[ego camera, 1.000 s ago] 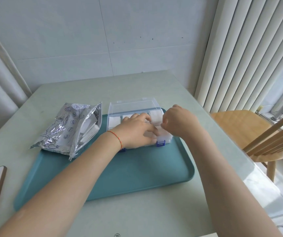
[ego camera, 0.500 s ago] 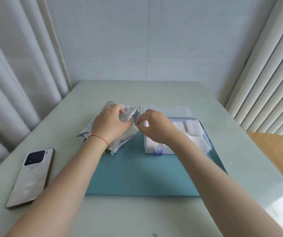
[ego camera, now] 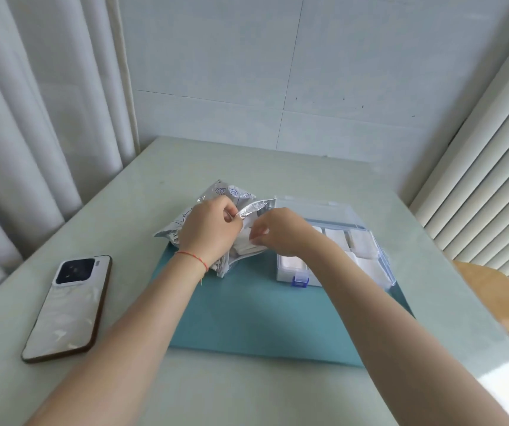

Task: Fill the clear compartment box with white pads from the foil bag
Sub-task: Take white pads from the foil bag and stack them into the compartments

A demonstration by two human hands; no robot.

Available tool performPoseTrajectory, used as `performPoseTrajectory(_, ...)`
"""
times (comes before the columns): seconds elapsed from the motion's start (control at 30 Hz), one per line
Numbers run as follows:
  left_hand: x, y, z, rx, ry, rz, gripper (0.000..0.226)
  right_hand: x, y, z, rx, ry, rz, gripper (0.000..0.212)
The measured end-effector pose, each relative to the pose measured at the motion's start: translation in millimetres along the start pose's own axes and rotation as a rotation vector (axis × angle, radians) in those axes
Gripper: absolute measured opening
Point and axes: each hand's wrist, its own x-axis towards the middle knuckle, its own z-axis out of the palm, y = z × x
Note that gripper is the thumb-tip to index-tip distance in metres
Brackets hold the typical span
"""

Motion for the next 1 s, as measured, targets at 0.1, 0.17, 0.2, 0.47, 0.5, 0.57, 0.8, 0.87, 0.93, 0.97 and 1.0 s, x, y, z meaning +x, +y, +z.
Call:
performPoseTrajectory(0.1,0,-1,0,-0.004,-0.004,-0.002,0.007,4,2,0,-0.034,-0.028,0.008,0.018)
performPoseTrajectory(0.17,-1,0,0,-0.004,-0.013,-0.003,0.007,6,3,-1,-0.034,-0.021,0.018,0.018)
performPoseTrajectory(0.2,-1,0,0,-0.006,-0.017,-0.003,0.006,7,3,-1,-0.024,-0.007,0.02,0.018)
performPoseTrajectory(0.47,0,-1,-5,-0.112,-0.032,-0.068,0.003,-6,11,-18,0.211,0.343,0.02,0.016)
performPoseTrajectory(0.5,1,-1,-6,-0.122,-0.034,-0.083,0.002,-9,12,-20,0.236,0.369,0.019,0.016)
performPoseTrajectory(0.57,1,1,-6,-0.125,-0.044,-0.1,0.004,-13,13,-22,0.324,0.38,0.021,0.015)
performPoseTrajectory(0.8,-3,7,-9,-0.155,-0.092,-0.114,0.011,-21,13,-20,0.813,0.306,0.136,0.012)
performPoseTrajectory(0.87,-4,10,-11,-0.175,-0.079,-0.099,0.011,-24,15,-22,0.983,0.274,0.167,0.014)
performPoseTrajectory(0.93,-5,18,-11,-0.265,-0.05,-0.086,0.011,-29,18,-24,1.142,0.25,0.193,0.015)
performPoseTrajectory(0.97,-5,22,-10,-0.345,-0.055,-0.093,0.011,-31,19,-25,1.223,0.24,0.195,0.015)
performPoseTrajectory(1.0,-6,27,-9,-0.436,-0.083,-0.11,0.01,-34,19,-26,1.297,0.234,0.189,0.014)
